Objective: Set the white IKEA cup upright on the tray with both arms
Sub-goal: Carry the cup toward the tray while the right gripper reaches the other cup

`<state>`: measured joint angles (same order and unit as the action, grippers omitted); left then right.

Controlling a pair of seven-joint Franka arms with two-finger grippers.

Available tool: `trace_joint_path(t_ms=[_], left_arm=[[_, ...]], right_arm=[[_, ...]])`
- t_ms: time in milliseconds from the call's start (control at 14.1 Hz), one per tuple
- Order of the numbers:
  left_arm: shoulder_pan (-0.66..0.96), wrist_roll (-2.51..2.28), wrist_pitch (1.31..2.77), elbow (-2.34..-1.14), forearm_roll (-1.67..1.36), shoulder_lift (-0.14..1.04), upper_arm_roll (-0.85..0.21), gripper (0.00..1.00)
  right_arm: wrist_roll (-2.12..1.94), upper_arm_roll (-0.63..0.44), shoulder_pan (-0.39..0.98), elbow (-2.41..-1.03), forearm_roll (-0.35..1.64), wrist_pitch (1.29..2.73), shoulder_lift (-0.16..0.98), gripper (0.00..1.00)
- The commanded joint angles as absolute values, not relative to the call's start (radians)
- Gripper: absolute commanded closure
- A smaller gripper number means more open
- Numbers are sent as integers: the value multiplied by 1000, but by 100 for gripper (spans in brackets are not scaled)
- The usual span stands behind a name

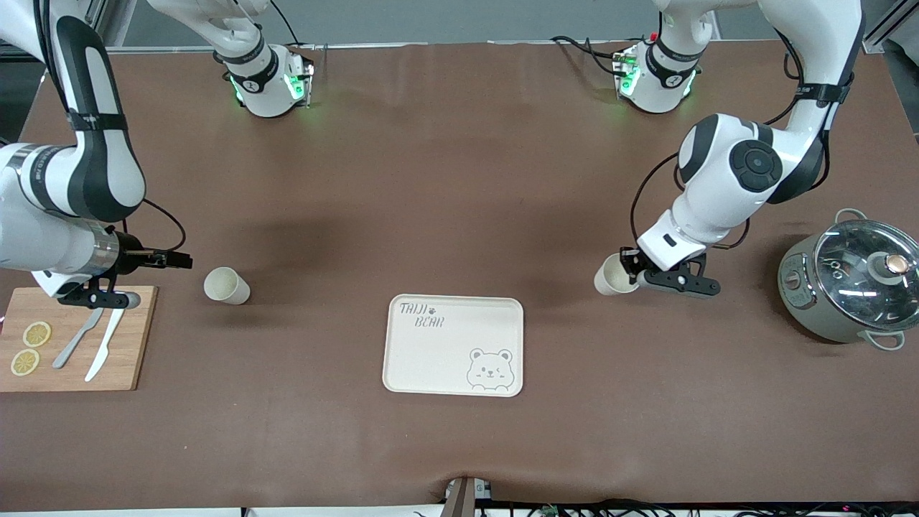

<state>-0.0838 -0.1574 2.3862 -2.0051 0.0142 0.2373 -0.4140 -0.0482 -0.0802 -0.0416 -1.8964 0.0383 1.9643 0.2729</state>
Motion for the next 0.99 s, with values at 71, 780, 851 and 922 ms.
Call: trace_joint_path(t_ms=[71, 780, 851, 922], left_arm=[[-22, -245, 2297, -1829, 25, 346, -411, 100], [150, -569, 2214, -1531, 238, 577, -402, 100], [166, -581, 2214, -1510, 238, 598, -396, 100], [188, -595, 2214, -1493, 238, 612, -381, 100]], right_arm=[[-40, -66, -57, -1951, 54, 2048, 265, 0], [-40, -64, -54, -2000, 92, 2204, 333, 0], [-40, -64, -52, -2000, 109, 2204, 333, 0], [-40, -64, -51, -2000, 109, 2206, 334, 0]])
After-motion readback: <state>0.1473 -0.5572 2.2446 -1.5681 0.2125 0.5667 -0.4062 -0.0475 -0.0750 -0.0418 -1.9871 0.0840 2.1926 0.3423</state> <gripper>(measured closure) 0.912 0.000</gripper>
